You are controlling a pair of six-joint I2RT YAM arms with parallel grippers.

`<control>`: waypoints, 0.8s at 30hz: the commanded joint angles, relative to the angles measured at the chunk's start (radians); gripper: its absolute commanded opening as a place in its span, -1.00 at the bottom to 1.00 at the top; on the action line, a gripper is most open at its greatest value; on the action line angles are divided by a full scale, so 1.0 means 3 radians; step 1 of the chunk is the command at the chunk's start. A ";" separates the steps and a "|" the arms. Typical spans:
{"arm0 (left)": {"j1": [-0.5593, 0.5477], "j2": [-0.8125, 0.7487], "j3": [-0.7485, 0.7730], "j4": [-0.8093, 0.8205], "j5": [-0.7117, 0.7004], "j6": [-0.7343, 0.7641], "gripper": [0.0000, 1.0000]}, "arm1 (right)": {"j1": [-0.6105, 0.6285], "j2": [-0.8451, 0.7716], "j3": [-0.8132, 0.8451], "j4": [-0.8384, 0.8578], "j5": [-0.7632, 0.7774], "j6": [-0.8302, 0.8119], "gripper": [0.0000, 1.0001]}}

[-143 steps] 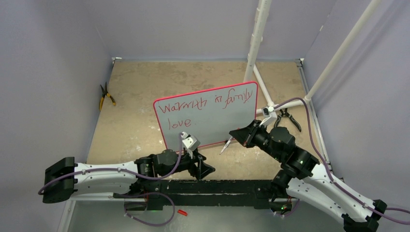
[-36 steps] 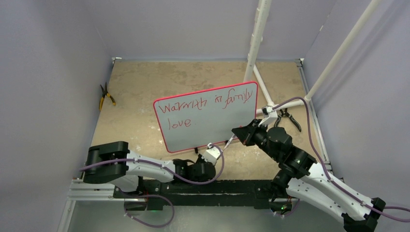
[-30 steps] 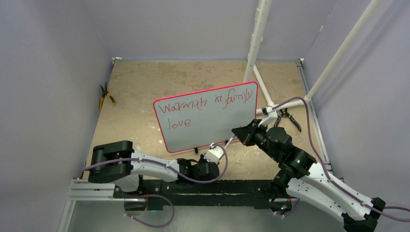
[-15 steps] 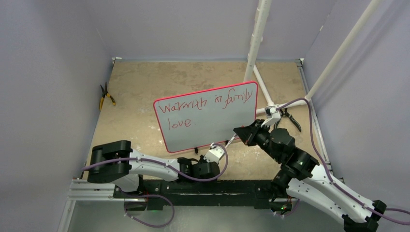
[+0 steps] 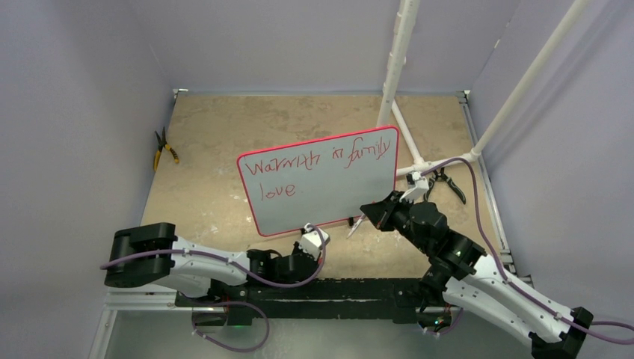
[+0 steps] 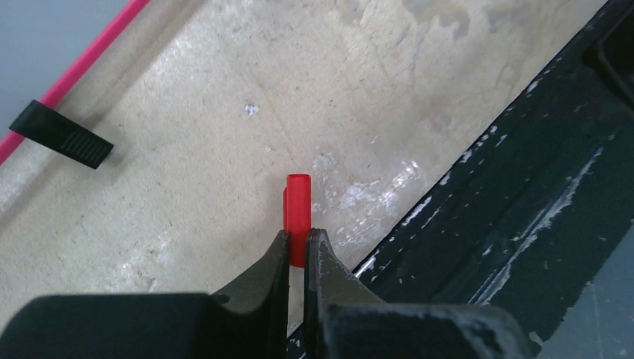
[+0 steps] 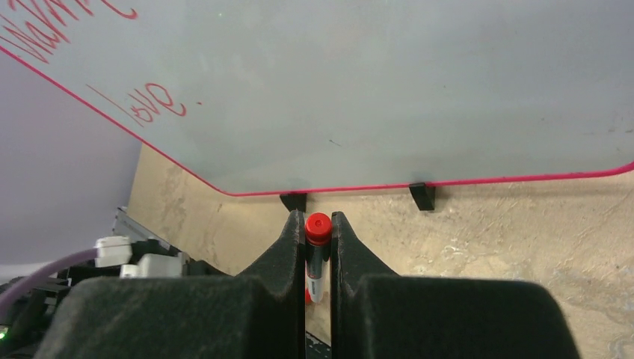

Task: Write a sentence on the whiteboard
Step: Close the whiteboard marker at the center of the board.

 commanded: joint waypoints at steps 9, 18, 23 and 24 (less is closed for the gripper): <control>0.0009 -0.0403 -0.0443 0.1596 -0.0074 0.0524 -1.00 | 0.0005 0.0192 -0.0213 0.0643 -0.0347 0.0229 -1.00; 0.0009 -0.0469 -0.0526 0.1826 -0.0069 0.0555 -1.00 | 0.0005 0.0274 -0.0257 0.0796 -0.0443 0.0241 -1.00; 0.0011 -0.0462 -0.0519 0.1835 -0.0070 0.0561 -1.00 | 0.0005 0.0251 -0.0249 0.0788 -0.0466 0.0247 -1.00; 0.0009 -0.0465 -0.0521 0.1837 -0.0075 0.0560 -1.00 | 0.0005 0.0247 -0.0245 0.0795 -0.0478 0.0247 -1.00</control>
